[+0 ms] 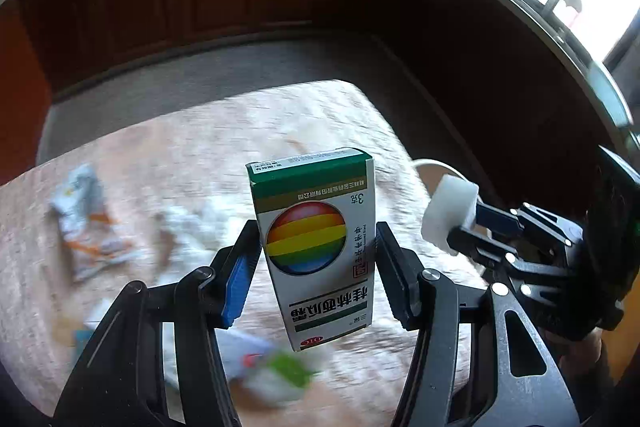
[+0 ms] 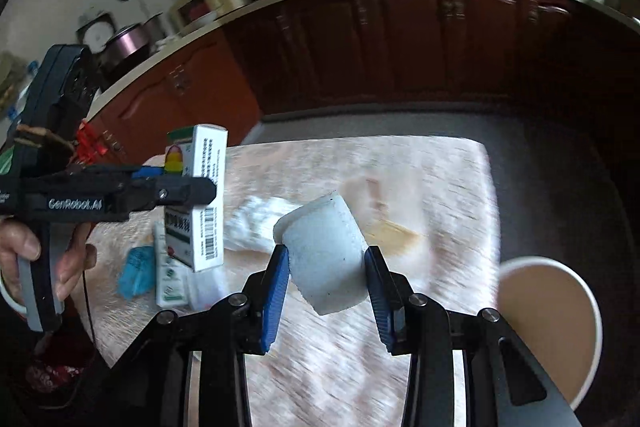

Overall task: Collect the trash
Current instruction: 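Carry the box and foam block over the white bin and open both tools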

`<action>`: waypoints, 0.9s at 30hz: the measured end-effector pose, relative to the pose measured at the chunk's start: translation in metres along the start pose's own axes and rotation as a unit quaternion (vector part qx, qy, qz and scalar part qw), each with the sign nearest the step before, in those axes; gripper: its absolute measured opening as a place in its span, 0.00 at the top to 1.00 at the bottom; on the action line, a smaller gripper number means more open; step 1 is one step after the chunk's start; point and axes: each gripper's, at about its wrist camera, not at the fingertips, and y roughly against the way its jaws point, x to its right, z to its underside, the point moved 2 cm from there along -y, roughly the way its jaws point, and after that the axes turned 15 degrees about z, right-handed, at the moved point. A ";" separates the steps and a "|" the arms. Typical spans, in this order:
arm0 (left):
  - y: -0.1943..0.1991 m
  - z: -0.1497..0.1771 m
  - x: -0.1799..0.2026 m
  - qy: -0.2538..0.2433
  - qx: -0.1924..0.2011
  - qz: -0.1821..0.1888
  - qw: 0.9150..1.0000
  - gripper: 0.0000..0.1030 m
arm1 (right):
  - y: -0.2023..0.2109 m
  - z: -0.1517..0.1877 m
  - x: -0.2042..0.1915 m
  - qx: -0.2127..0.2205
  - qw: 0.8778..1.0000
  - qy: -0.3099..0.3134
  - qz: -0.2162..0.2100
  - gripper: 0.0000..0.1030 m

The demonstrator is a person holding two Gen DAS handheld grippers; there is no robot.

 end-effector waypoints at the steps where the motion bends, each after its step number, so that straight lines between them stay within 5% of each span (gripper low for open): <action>1: -0.009 -0.001 0.010 -0.007 -0.004 0.004 1.000 0.47 | 0.003 0.004 0.010 -0.001 1.000 -0.006 0.007 0.64; 12: -0.095 -0.011 0.096 -0.054 -0.046 0.062 0.996 0.47 | 0.031 0.053 0.121 -0.020 0.993 -0.084 0.081 0.64; 24: -0.161 -0.015 0.138 -0.066 -0.073 0.099 0.990 0.47 | 0.012 0.093 0.205 -0.066 0.975 -0.165 0.131 0.64; 27: -0.176 -0.012 0.139 -0.059 -0.080 0.108 0.989 0.46 | 0.002 0.101 0.214 -0.087 0.969 -0.182 0.140 0.49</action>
